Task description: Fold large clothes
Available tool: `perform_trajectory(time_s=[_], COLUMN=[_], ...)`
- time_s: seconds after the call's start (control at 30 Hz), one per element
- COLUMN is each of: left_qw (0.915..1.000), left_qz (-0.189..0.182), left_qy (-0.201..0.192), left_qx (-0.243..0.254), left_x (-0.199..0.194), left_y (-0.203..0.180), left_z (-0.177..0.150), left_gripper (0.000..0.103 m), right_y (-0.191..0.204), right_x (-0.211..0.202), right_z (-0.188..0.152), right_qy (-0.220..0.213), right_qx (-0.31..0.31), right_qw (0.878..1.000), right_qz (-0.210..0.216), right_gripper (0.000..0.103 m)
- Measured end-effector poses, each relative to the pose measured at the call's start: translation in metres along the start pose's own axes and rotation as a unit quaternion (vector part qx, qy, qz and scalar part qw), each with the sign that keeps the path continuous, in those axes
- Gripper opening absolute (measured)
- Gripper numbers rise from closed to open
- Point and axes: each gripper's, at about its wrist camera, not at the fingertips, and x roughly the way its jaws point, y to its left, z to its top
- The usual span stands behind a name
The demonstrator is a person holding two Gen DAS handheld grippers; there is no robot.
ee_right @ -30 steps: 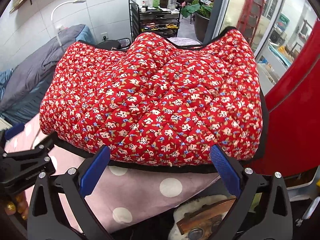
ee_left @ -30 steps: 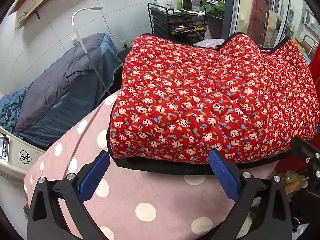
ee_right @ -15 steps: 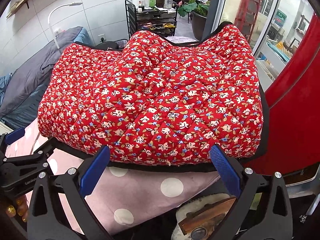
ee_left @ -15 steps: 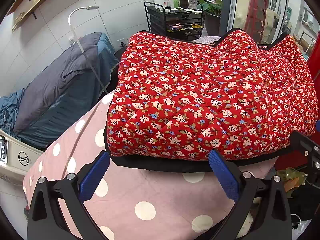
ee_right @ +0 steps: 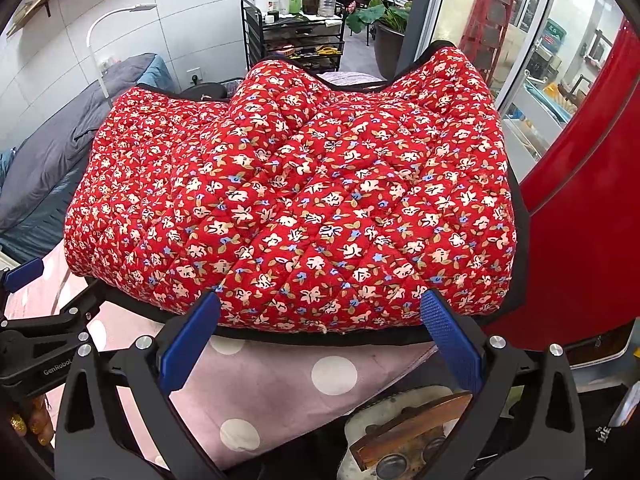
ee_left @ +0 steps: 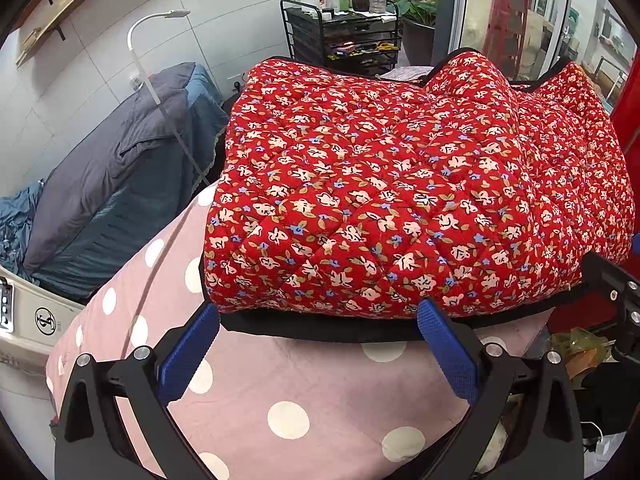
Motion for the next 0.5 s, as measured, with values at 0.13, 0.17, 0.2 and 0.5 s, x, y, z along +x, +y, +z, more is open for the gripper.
perform_trajectory(time_s=[0.13, 0.17, 0.2, 0.5], left_qw=[0.9999, 0.9998, 0.9998, 1.0], left_qz=[-0.013, -0.017, -0.018, -0.005], left_qy=[-0.001, -0.002, -0.003, 0.005], left_qx=[0.002, 0.001, 0.001, 0.002], left_x=[-0.0011, -0.0019, -0.0024, 0.0013], left_y=[0.0001, 0.0, -0.0005, -0.0024], left_z=[0.0003, 0.0006, 0.0007, 0.001], left_gripper=[0.097, 0.097, 0.097, 0.097], right_y=[0.0018, 0.0022, 0.0026, 0.0063], right_x=[0.0004, 0.0004, 0.0005, 0.0007], right_z=[-0.0001, 0.0, 0.0003, 0.0001], right_qy=[0.0, 0.0, -0.001, -0.003], right_qx=[-0.002, -0.002, -0.003, -0.009], right_qw=[1.0, 1.0, 1.0, 1.0], right_qz=[-0.002, -0.001, -0.001, -0.001], right_gripper=[0.098, 0.098, 0.098, 0.098])
